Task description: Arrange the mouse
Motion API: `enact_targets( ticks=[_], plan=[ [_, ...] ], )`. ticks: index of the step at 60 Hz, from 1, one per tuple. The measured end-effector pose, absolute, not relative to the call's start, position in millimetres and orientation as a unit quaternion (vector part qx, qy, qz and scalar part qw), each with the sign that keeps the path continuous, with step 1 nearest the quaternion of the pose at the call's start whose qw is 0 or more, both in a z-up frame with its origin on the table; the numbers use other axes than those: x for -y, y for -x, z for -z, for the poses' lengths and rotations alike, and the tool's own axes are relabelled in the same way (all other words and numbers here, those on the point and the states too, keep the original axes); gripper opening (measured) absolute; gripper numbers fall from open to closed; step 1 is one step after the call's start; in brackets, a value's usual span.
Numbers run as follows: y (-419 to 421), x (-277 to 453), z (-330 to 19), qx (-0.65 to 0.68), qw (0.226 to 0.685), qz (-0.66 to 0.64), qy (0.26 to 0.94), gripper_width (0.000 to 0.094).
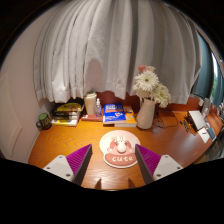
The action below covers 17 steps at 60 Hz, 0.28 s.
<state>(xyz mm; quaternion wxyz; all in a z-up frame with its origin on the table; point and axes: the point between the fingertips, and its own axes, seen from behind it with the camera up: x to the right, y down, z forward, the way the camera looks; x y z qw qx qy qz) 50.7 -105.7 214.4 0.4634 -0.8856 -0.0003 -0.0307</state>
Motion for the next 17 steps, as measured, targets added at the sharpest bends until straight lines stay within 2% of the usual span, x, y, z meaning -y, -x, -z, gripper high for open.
enact_targets(
  ticks=[17],
  plan=[
    [-19.1,161.0,-213.5,0.016,0.462,0.026,0.887,0.0863]
  ],
)
